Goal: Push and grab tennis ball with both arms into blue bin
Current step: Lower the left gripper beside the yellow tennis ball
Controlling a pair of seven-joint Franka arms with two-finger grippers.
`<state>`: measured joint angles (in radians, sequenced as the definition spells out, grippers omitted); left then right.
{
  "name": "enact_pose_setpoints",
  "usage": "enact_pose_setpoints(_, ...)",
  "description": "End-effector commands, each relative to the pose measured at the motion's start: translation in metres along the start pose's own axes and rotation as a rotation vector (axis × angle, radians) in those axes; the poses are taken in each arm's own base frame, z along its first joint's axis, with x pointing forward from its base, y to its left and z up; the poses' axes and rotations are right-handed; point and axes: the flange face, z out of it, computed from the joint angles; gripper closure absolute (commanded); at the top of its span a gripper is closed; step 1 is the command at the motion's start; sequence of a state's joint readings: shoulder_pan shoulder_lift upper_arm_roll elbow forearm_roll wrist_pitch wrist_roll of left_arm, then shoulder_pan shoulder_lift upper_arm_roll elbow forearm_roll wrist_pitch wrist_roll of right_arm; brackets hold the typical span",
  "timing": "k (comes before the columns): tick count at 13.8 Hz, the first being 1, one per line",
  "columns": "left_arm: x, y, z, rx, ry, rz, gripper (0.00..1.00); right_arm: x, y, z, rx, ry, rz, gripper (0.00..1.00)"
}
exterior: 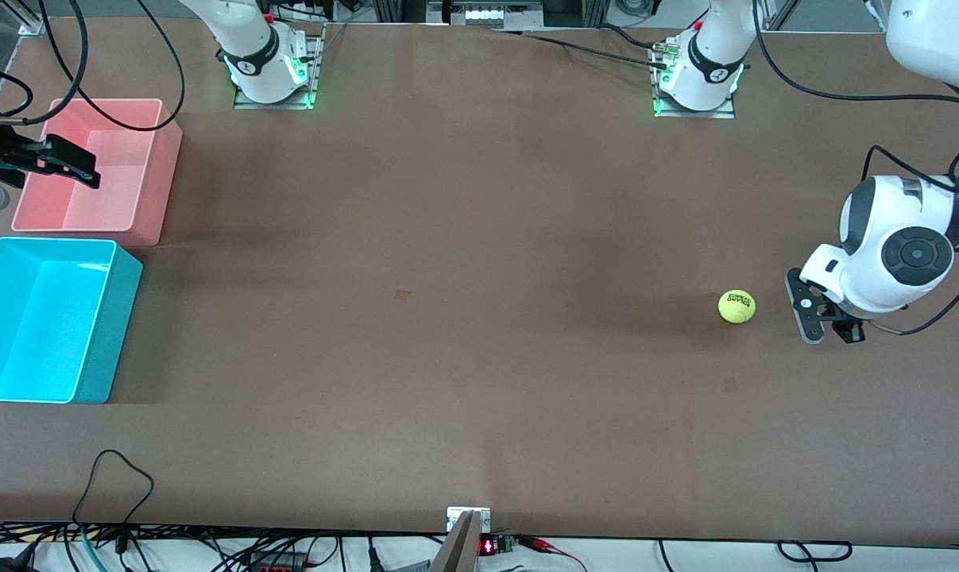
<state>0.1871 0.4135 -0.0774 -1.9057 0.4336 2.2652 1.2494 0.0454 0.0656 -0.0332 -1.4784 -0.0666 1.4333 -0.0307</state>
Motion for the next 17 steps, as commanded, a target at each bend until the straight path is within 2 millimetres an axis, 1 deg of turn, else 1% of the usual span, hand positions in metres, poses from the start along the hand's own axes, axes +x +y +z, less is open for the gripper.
enact_pose_setpoints(1,-0.007,0.019,0.02,-0.011,0.0,0.041,1.0,-0.004,0.0,-0.002,-0.002,0.005,0.012,0.0)
enact_pose_setpoints(4,-0.003,0.027,0.03,-0.03,0.005,0.053,1.0,-0.003,0.0,-0.001,-0.002,0.003,0.012,0.0)
enact_pose_setpoints(6,-0.001,0.029,0.032,-0.033,0.007,0.057,1.0,-0.003,0.0,-0.002,-0.002,0.006,0.011,0.0)
enact_pose_setpoints(10,0.004,0.031,0.04,-0.048,0.009,0.065,1.0,-0.004,0.0,-0.002,-0.002,0.008,0.011,0.0)
enact_pose_setpoints(11,0.004,0.035,0.044,-0.058,0.012,0.065,1.0,-0.004,-0.001,-0.003,-0.002,0.008,0.01,0.0)
enact_pose_setpoints(12,0.007,0.039,0.048,-0.056,0.021,0.065,1.0,-0.003,0.0,-0.002,-0.002,0.006,0.012,0.0)
enact_pose_setpoints(13,0.009,0.037,0.048,-0.036,0.029,0.067,1.0,-0.003,0.0,-0.002,-0.002,0.006,0.012,0.0)
enact_pose_setpoints(14,0.013,0.039,0.056,-0.04,0.036,0.073,1.0,-0.003,0.0,-0.002,-0.002,0.006,0.012,0.0)
enact_pose_setpoints(17,0.022,0.04,0.066,-0.043,0.045,0.077,1.0,-0.003,0.0,-0.002,-0.002,0.006,0.011,0.0)
